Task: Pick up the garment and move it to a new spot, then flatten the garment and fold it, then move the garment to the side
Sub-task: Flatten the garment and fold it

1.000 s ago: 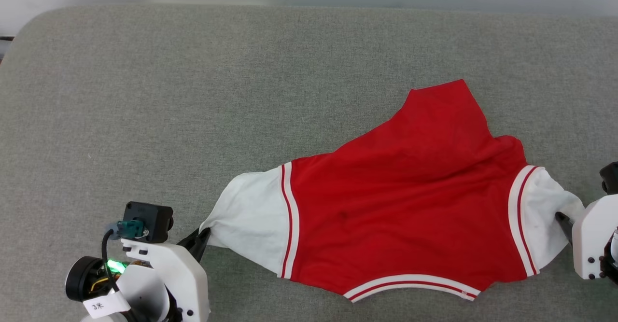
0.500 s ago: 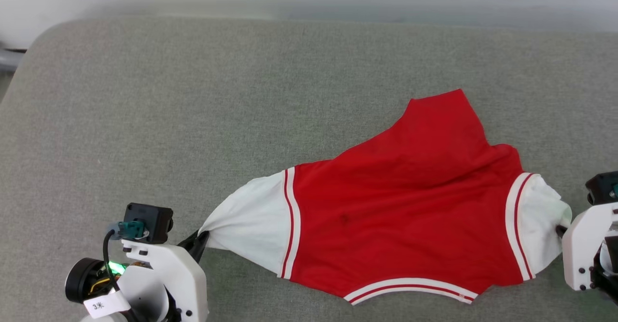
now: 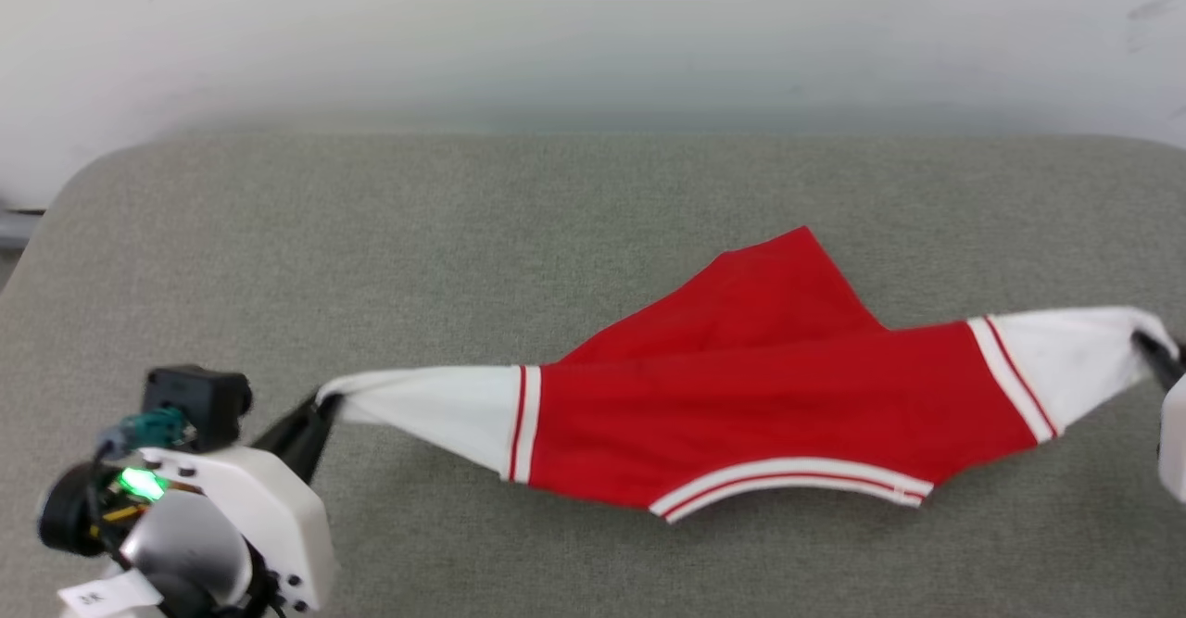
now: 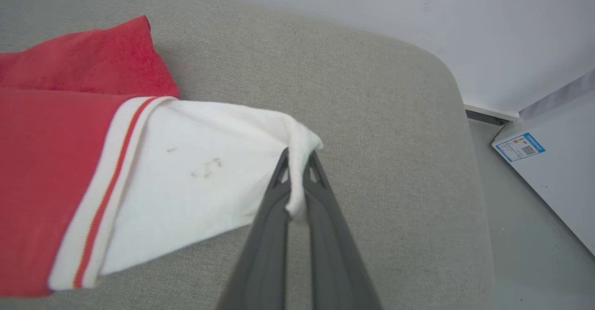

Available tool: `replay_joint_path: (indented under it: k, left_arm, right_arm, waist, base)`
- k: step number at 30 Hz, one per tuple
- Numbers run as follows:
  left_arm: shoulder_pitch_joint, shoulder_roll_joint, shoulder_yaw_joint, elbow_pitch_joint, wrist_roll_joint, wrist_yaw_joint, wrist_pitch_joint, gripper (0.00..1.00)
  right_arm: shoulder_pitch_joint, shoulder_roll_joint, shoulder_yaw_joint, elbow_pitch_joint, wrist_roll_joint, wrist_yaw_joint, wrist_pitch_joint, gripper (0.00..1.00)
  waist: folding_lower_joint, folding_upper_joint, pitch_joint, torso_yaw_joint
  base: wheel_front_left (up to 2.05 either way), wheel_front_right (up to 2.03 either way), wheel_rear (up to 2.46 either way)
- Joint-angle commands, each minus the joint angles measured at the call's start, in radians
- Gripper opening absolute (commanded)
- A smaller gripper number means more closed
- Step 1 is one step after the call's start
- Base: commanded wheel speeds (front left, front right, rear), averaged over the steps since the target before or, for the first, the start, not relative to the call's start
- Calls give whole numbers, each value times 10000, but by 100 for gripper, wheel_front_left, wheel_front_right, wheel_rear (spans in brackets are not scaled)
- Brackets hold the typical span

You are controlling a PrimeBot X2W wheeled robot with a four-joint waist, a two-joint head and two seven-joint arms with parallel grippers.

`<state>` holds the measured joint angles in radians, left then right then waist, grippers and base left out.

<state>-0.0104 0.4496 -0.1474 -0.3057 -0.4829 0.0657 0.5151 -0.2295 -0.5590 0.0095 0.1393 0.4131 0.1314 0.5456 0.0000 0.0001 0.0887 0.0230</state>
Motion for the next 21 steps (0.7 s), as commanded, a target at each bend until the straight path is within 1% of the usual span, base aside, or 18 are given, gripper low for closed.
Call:
replay_joint_path:
  k: [1,5,12,16,21]
  left_arm:
    - [-223,214,219,-273,14,-17,-80,0]
    - [-571,604,519,-782,232,-54,-175,0]
    - [-1725,890,1037,-1298,305,-92,-545,0]
    - [-2684,1048,1260,-1279,295,-200,-762,0]
    - [-4132,1269,1373,-878,501,-455,-1326,0]
  right_arm:
    - [-236,-272,-124,-497,131,-14,11,0]
    - [-668,-447,-542,-1452,426,-16,123,0]
    - [-1805,-232,-1378,-2404,703,-16,149,0]
    - [-2653,-178,-1461,-2547,603,-16,66,0]
    - [-3961,71,-1330,-2200,412,-16,-197,0]
  waist:
    - [0,-1,-252,-145]
    - [0,-1,-473,-270]
    - [0,-1,-600,-402]
    - [0,-1,-478,-482]
    - [0,-1,-122,-593]
  base:
    - [0,0,0]
    - [0,0,0]
    - [0,0,0]
    - [0,0,0]
    - [0,0,0]
